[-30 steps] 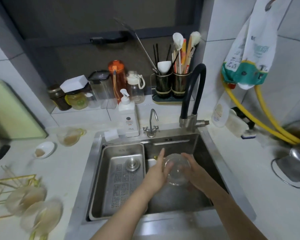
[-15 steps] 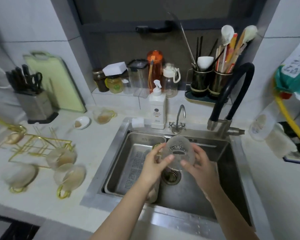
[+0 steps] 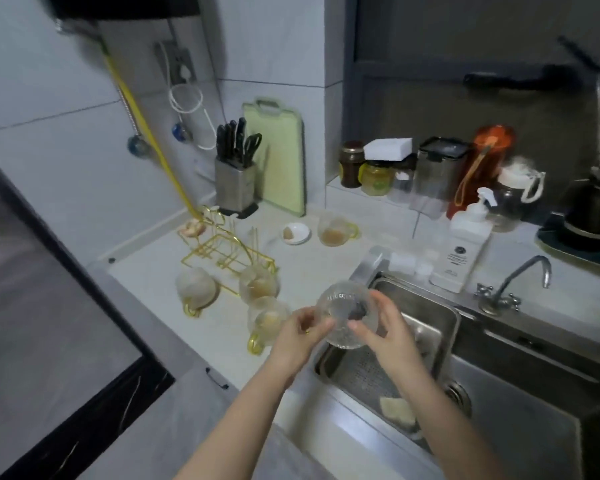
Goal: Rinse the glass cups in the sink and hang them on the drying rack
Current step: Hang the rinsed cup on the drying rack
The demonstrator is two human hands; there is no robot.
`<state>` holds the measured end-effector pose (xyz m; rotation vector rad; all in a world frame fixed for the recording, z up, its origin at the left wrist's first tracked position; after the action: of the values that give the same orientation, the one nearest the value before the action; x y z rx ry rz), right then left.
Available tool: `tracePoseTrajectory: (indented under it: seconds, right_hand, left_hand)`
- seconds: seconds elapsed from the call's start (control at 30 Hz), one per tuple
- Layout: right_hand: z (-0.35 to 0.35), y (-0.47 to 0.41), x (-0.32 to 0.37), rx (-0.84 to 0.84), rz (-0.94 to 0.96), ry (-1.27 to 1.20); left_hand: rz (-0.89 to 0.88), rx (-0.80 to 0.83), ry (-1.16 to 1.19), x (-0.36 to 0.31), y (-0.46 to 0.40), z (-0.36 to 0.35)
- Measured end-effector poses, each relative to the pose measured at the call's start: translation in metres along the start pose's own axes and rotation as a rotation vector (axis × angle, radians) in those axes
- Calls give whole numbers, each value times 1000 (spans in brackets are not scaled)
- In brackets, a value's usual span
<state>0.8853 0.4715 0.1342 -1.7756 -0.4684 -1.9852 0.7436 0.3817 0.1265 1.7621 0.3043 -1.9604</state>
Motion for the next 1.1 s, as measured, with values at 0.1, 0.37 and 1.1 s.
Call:
tracePoseTrajectory:
  seconds: [0.1,0.37,1.1]
  right_hand:
    - [-61,-17,11,84,24,55]
    - [-226,-46,44,138,54,-33]
    - [-425,-152,59,153,9,15]
  left_hand:
    - [11,-43,32,6,4,61]
    - [-22,-143,17,10,-2,230]
    - [21,-316,90,34,-96,424]
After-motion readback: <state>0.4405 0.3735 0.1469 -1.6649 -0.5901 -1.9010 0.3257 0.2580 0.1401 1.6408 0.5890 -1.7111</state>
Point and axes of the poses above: each hand's wrist, its own y-axis away from the middle knuckle, its own z-axis out of the back of the hand, x = y × z, the point moved 5 cm from there along -y, towards the middle knuckle, and after that the axes turned 3 degrees about -y, right-handed, at the moved point
